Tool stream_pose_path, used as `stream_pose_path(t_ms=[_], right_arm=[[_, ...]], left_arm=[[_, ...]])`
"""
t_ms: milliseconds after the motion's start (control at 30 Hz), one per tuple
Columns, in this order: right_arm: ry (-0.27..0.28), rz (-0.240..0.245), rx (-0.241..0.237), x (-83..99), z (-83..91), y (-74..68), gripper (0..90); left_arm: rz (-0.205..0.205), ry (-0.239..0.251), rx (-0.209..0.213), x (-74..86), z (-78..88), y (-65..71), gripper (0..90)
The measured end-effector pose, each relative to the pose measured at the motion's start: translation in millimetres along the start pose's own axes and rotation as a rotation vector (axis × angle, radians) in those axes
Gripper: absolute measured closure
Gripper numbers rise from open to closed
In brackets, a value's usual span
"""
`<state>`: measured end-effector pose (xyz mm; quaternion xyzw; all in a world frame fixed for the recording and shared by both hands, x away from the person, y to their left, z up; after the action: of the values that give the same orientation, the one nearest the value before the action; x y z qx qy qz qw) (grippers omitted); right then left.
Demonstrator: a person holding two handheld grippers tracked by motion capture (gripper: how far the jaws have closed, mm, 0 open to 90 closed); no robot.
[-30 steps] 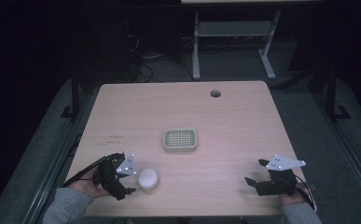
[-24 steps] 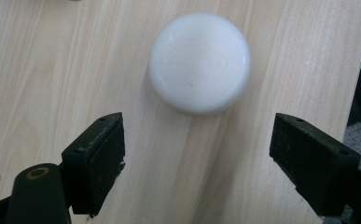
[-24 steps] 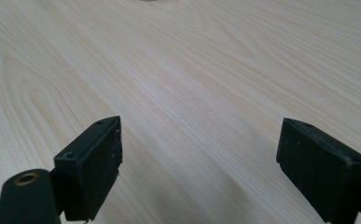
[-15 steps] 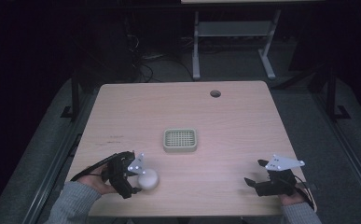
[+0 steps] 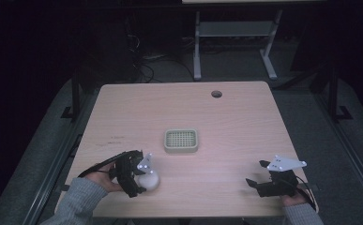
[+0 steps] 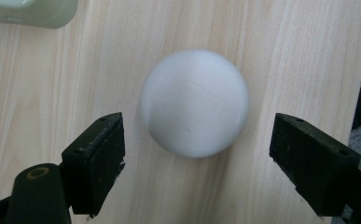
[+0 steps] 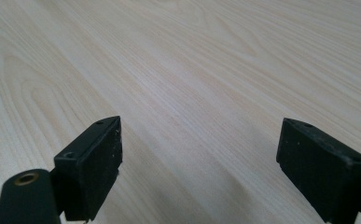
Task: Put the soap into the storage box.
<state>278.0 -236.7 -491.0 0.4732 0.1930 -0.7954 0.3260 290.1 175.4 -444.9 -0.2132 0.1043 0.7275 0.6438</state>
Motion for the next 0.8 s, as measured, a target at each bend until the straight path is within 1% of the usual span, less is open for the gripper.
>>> stream_pose_path(t_ms=[100, 200, 233, 333, 433, 533, 600, 700, 767, 800], right_arm=[[-0.002, -0.001, 0.001, 0.0, 0.0, -0.1, 13.7], [0.001, -0.005, 0.001, -0.2, 0.0, -0.5, 13.7], [0.002, -0.004, 0.001, -0.2, -0.1, -0.5, 13.7], [-0.001, -0.005, -0.001, -0.2, 0.1, -0.8, 13.7], [-0.006, 0.004, -0.002, -0.4, 0.6, -1.1, 13.7], [-0.008, 0.01, -0.002, -0.2, 0.2, -0.8, 13.8], [-0.008, 0.006, -0.004, -0.2, 0.2, -1.3, 13.7], [-0.006, 0.006, -0.003, -0.4, 0.8, -1.1, 13.7], [-0.004, 0.006, -0.002, -0.4, 1.0, -0.8, 13.7], [-0.004, 0.006, -0.002, -0.4, 1.0, -0.8, 13.7]], left_arm=[[-0.002, -0.004, 0.011, -3.0, -2.0, -0.7, 18.0], [-0.008, -0.012, 0.011, -4.9, -4.1, -1.5, 18.0], [-0.001, -0.008, 0.011, -5.4, -5.1, -1.5, 18.0], [0.0, -0.016, 0.024, -6.6, -8.0, -1.2, 18.0], [-0.01, -0.025, 0.028, -7.9, -11.4, -1.0, 18.0], [-0.01, -0.028, 0.032, -8.6, -13.4, -1.3, 18.0], [-0.014, -0.032, 0.034, -9.2, -14.9, -1.7, 17.9], [-0.022, -0.045, 0.031, -9.6, -17.5, -1.8, 18.0], [-0.032, -0.074, 0.032, -8.4, -20.3, -1.8, 18.0], [-0.032, -0.074, 0.032, -8.4, -20.3, -1.8, 18.0]])
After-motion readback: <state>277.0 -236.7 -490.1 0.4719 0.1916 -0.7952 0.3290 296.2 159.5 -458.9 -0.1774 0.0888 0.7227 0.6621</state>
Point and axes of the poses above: each handheld gripper's, and its own axes: z roughly backward along the jaws, x roughly out of its underside, y roughly to its right, the point moved 5 cm from there along -z, roughly forward along the jaws, and after that the axes turned 11 degrees about y, right-handed, at the moved point
